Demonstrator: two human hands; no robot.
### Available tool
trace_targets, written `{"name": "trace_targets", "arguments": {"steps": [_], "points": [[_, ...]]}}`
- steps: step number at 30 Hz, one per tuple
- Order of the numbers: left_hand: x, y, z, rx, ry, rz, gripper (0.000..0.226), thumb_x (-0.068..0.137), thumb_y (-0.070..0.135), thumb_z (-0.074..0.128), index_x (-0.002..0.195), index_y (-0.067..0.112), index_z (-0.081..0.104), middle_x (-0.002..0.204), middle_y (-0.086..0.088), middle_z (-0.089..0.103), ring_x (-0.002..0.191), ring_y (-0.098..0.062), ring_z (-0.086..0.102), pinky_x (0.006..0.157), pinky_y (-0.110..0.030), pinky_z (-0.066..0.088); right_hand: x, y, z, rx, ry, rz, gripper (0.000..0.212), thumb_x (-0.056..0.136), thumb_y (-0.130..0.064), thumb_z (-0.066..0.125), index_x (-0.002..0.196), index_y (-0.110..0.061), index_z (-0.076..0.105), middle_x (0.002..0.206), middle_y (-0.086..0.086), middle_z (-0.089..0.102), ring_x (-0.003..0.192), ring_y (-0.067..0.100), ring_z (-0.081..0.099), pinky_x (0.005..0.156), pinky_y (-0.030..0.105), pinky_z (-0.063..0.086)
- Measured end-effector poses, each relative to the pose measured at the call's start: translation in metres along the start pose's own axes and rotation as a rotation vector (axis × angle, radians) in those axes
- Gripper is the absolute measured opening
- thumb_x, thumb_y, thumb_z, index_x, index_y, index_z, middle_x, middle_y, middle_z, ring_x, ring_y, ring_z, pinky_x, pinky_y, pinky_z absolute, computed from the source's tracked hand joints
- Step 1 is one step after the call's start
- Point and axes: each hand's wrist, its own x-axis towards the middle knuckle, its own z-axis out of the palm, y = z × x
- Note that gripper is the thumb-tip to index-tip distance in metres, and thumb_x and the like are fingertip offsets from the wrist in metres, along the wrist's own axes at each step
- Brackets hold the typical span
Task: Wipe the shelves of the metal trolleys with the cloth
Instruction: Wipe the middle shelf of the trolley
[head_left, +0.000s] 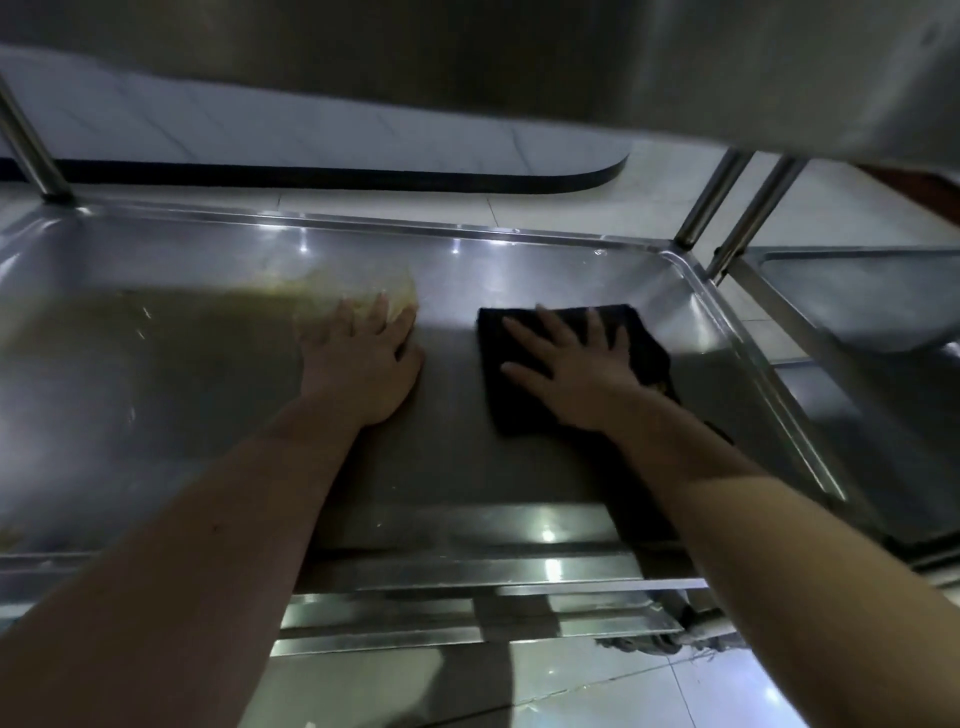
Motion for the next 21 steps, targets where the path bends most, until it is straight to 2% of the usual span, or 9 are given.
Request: {"name": "trace_targets", "arguments": {"steps": [2, 4, 7, 9, 11, 14, 16, 18, 21], "points": [[-0.001, -0.001, 0.0, -0.01, 0.006, -0.004, 0.058, 0.101, 0.059, 0.014, 0.155, 0.045, -0.001, 0.165, 0.01, -0.009, 0.151, -0.027, -0.009, 0.114, -0.067, -0.006, -0.034, -0.032, 0.011, -0.026, -0.001, -0.183, 0.062, 0.088, -0.077, 0.017, 0.143, -0.064, -0.008, 0.163, -0.017, -0.009, 0.148, 0.038, -0.014, 0.115, 0.064, -0.009], [-0.001, -0.004, 0.001, -0.021, 0.009, -0.002, 0.057, 0.101, 0.059, 0.014, 0.154, 0.046, 0.0, 0.165, 0.011, -0.009, 0.151, -0.026, -0.009, 0.114, -0.065, -0.007, -0.047, -0.025, 0.012, 0.014, 0.029, -0.254, 0.063, 0.087, -0.078, 0.023, 0.143, -0.065, -0.003, 0.163, -0.02, -0.002, 0.15, 0.031, -0.011, 0.117, 0.059, -0.008], [0.002, -0.006, 0.002, -0.034, 0.005, 0.003, 0.057, 0.1, 0.06, 0.014, 0.154, 0.048, 0.001, 0.165, 0.012, -0.007, 0.151, -0.025, -0.009, 0.114, -0.064, -0.007, -0.024, 0.056, 0.008, -0.065, 0.097, -0.113, 0.061, 0.095, -0.062, 0.044, 0.145, -0.063, 0.009, 0.163, -0.02, -0.002, 0.15, 0.033, -0.001, 0.116, 0.064, 0.004], [0.002, -0.006, 0.003, -0.033, 0.021, -0.001, 0.057, 0.099, 0.061, 0.014, 0.153, 0.049, 0.002, 0.165, 0.013, -0.005, 0.152, -0.025, -0.007, 0.115, -0.065, -0.005, -0.01, 0.116, 0.007, -0.269, 0.008, -0.008, 0.069, 0.094, -0.047, 0.055, 0.145, -0.061, 0.012, 0.163, -0.016, -0.013, 0.149, 0.039, -0.002, 0.111, 0.071, 0.013], [0.002, -0.005, 0.002, -0.027, 0.021, 0.0, 0.056, 0.1, 0.06, 0.015, 0.153, 0.049, 0.003, 0.165, 0.013, -0.004, 0.152, -0.025, -0.006, 0.114, -0.065, -0.004, -0.005, 0.149, 0.008, -0.319, -0.032, 0.048, 0.072, 0.093, -0.041, 0.057, 0.148, -0.056, 0.013, 0.162, -0.013, -0.018, 0.15, 0.035, -0.008, 0.11, 0.071, 0.016], [-0.001, -0.005, 0.001, -0.047, 0.025, 0.006, 0.056, 0.101, 0.059, 0.016, 0.154, 0.048, 0.003, 0.165, 0.012, -0.004, 0.152, -0.026, -0.006, 0.114, -0.065, -0.005, -0.019, 0.141, 0.009, -0.25, -0.024, 0.11, 0.063, 0.097, -0.045, 0.046, 0.148, -0.057, 0.011, 0.162, -0.014, -0.018, 0.149, 0.039, -0.009, 0.109, 0.074, 0.013], [-0.002, -0.006, 0.001, -0.044, 0.028, -0.004, 0.055, 0.1, 0.059, 0.016, 0.154, 0.049, 0.004, 0.165, 0.013, -0.004, 0.152, -0.026, -0.005, 0.114, -0.066, -0.005, -0.045, 0.125, 0.013, -0.241, -0.022, 0.092, 0.059, 0.095, -0.054, 0.029, 0.147, -0.058, 0.002, 0.162, -0.013, -0.018, 0.148, 0.043, -0.007, 0.111, 0.072, 0.012], [-0.003, -0.006, 0.0, -0.029, 0.023, -0.011, 0.056, 0.1, 0.059, 0.016, 0.154, 0.049, 0.005, 0.165, 0.013, -0.004, 0.152, -0.026, -0.004, 0.113, -0.067, -0.005, -0.083, 0.111, 0.016, -0.133, -0.041, 0.098, 0.066, 0.081, -0.07, 0.009, 0.141, -0.062, -0.015, 0.163, -0.015, -0.016, 0.149, 0.04, -0.007, 0.116, 0.064, 0.005], [-0.003, -0.007, 0.0, -0.034, 0.01, -0.002, 0.056, 0.099, 0.062, 0.014, 0.153, 0.049, 0.003, 0.165, 0.013, -0.005, 0.152, -0.027, -0.005, 0.113, -0.067, -0.005, -0.129, 0.093, 0.02, 0.048, -0.058, 0.139, 0.064, 0.068, -0.085, 0.002, 0.126, -0.075, -0.022, 0.157, -0.029, -0.016, 0.15, 0.029, -0.014, 0.118, 0.05, -0.008]]}}
